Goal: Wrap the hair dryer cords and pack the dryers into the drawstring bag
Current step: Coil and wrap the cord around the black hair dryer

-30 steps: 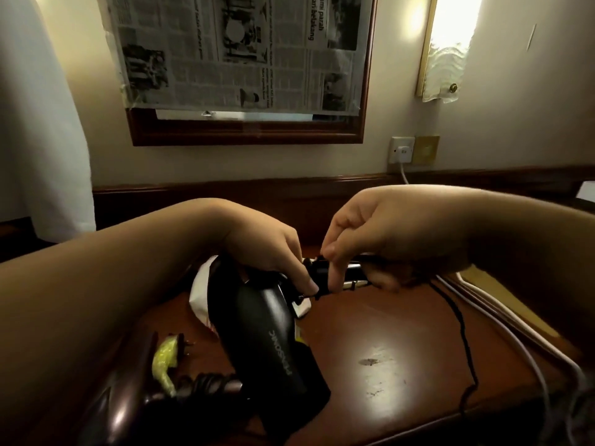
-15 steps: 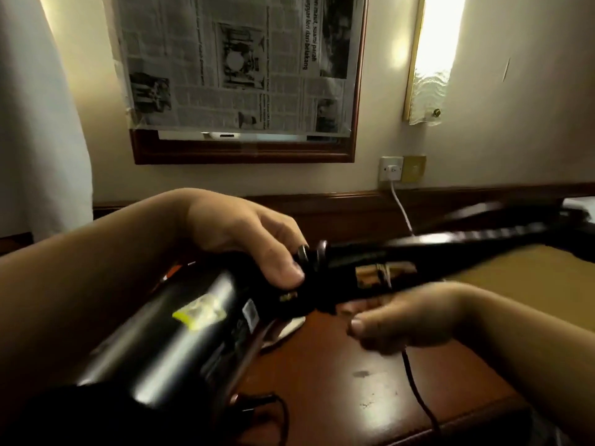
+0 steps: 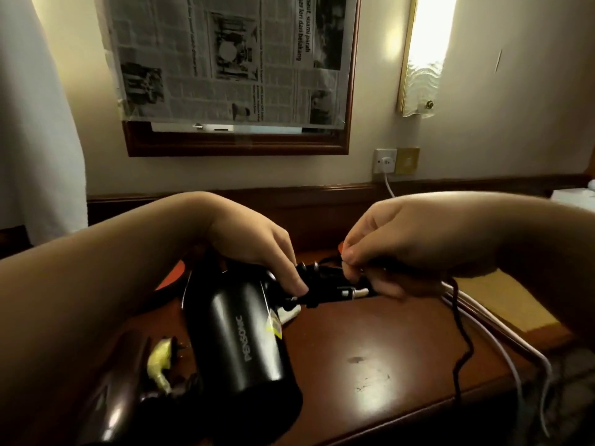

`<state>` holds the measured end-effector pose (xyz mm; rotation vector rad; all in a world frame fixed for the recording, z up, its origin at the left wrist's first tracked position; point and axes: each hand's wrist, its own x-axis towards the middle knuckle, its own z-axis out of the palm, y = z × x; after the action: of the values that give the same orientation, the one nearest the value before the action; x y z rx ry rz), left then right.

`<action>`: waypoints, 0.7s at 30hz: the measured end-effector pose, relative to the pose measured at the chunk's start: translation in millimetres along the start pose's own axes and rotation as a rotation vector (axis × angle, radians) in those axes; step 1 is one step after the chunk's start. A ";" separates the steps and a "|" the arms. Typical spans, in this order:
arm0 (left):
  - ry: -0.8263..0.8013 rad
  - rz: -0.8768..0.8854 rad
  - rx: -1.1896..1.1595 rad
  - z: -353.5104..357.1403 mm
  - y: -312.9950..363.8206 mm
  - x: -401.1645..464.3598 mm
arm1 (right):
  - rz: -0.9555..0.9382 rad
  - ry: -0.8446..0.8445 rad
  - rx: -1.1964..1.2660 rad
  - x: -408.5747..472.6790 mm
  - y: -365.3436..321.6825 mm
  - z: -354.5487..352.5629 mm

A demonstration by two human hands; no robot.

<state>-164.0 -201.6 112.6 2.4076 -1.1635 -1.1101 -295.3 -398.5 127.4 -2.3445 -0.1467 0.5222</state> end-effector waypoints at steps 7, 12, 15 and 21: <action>0.220 0.190 -0.156 -17.1 -23.4 -11.1 | -0.152 -0.060 0.141 7.3 25.3 30.1; 0.134 0.363 -0.315 -12.2 -28.2 -14.9 | -0.198 -0.115 0.100 38.4 62.5 44.5; 0.083 0.407 -0.302 -3.4 -22.1 -11.3 | -0.187 -0.072 0.049 53.9 69.4 34.9; 0.049 0.330 -0.183 5.3 -18.6 -4.5 | -0.112 -0.001 0.195 46.8 62.9 -39.0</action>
<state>-159.1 -185.5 101.9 2.0040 -1.3203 -0.9971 -239.4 -457.7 95.3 -2.1330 -0.2165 0.4607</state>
